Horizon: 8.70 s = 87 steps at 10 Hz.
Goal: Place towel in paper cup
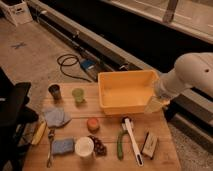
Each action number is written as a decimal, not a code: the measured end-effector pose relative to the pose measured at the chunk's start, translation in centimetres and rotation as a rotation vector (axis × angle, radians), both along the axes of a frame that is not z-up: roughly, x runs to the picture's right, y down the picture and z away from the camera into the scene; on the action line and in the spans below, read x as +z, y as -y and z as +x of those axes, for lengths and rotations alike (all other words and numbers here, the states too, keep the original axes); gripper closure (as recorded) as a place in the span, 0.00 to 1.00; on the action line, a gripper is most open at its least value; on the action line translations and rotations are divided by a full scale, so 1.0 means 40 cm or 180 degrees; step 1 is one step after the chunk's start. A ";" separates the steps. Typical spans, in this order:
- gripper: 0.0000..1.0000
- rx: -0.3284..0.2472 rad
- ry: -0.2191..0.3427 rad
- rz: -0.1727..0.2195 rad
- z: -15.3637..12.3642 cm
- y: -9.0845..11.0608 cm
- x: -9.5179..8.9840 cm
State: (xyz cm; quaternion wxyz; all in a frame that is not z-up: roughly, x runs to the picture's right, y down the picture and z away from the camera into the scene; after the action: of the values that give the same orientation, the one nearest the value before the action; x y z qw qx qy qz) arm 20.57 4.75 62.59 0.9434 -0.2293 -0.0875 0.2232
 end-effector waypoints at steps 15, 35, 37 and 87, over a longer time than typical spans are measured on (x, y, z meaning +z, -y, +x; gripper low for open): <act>0.20 -0.1205 0.0856 0.0109 -0.634 0.063 0.122; 0.20 -0.1788 0.1462 -0.0227 -0.966 -0.034 0.374; 0.20 -0.1786 0.1532 -0.0275 -0.990 -0.046 0.396; 1.00 -0.2271 0.2210 -0.0754 -1.212 -0.282 0.526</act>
State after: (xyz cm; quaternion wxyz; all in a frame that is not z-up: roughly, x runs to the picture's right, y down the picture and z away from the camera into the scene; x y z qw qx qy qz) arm -27.92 16.01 83.62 0.8437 -0.4108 -0.2861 -0.1936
